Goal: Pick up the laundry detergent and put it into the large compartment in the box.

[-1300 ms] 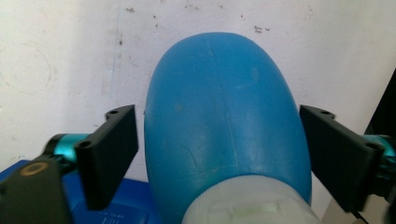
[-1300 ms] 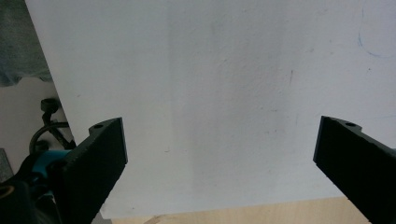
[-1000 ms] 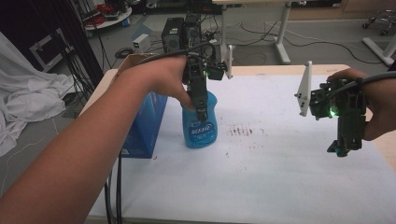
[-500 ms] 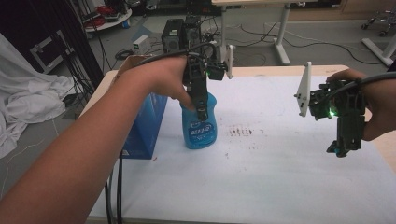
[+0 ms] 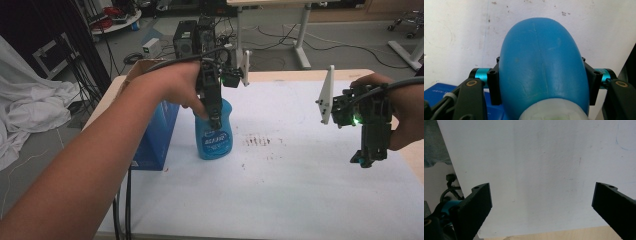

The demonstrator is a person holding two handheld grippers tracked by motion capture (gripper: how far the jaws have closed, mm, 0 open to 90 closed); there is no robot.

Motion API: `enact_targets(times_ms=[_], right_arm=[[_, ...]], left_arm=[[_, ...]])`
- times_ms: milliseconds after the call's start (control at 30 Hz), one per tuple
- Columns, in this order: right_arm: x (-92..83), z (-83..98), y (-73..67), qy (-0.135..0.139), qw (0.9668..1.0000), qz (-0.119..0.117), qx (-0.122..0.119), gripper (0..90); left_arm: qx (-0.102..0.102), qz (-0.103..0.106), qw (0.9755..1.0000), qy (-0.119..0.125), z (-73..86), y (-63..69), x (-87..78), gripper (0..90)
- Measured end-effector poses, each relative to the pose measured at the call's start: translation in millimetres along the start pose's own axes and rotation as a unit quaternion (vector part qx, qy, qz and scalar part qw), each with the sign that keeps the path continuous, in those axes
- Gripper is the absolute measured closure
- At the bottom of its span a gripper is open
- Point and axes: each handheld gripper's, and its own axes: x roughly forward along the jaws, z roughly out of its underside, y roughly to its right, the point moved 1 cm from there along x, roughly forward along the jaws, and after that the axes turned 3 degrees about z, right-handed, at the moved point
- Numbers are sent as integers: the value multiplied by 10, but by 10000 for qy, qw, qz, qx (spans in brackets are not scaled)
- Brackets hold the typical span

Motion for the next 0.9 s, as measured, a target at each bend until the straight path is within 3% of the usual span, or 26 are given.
enact_targets(times_ms=[467,667,900], right_arm=[[9,-7,-16,11,10000,-25,-53,18],[4,9,-21,24,10000,8,-56,18],[-4,-28,-41,-1,9999,-1,-109,18]], left_arm=[[-264,27,9996,39,51,-37,-49,370],[-393,109,9991,111,141,-24,-262,371],[-520,18,9986,77,251,18,-609,371]])
